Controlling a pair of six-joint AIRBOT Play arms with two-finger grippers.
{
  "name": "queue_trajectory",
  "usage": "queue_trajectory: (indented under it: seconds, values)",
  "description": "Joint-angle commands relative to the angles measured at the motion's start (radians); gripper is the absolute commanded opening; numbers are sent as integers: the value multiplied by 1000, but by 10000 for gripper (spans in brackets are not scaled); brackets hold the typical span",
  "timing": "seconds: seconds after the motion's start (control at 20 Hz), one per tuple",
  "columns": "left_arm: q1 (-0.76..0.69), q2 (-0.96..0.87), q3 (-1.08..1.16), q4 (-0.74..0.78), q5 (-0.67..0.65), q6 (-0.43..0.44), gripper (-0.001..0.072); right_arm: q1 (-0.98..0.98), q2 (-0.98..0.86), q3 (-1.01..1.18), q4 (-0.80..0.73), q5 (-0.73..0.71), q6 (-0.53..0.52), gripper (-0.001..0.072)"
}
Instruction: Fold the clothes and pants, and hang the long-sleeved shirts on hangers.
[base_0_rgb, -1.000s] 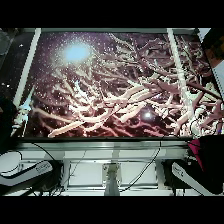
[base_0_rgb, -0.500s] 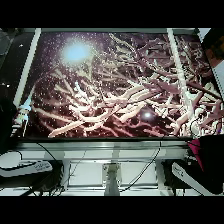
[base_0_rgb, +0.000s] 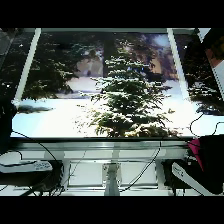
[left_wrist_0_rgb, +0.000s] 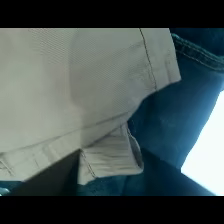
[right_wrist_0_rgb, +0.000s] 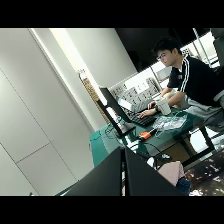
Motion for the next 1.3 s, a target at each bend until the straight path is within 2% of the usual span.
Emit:
queue_trajectory:
  seconds: [0.0, 0.05, 0.1, 0.25, 0.4, 0.45, 0.55, 0.7, 0.8, 0.85, 0.95, 1.25]
  values:
    - [1, -5, 0, 18, 20, 0, 227, 1, 0, 1, 0, 0, 0, 12]
    - [1, -5, 0, 18, 19, 0, 85, 1, 0, 1, 0, 0, 0, 12]
    - [1, -5, 0, 17, 19, 0, 16, 1, 0, 1, 0, 0, 0, 12]
    - [0, -3, 0, 14, -2, -2, 15, 1, 0, 1, 0, 0, 0, 13]
    - [-11, 29, 3, -18, -13, -110, 14, 1, 0, 1, 0, 0, 0, 12]
    - [-19, 50, 6, -54, -10, -114, 14, 1, 0, 1, 0, 0, 0, 12]
    - [-31, 98, 29, -200, 13, -114, 14, 1, 0, 1, 0, 0, 0, 12]
    - [-40, 191, 71, -541, 91, -112, 14, 1, 0, 1, 0, 0, 0, 13]
    - [-68, 253, 98, -727, 125, -27, 13, 1, 0, 1, 0, 0, 0, 12]
    - [-93, 280, 111, -790, 134, 11, 13, 1, 0, 1, 0, 0, 0, 12]
    - [-174, 330, 144, -873, 140, 16, 13, 1, 0, 1, 0, 0, 0, 12]
    - [-560, 422, 248, -882, 138, 16, 12, 1, 0, 1, -1, -29, 0, 12]
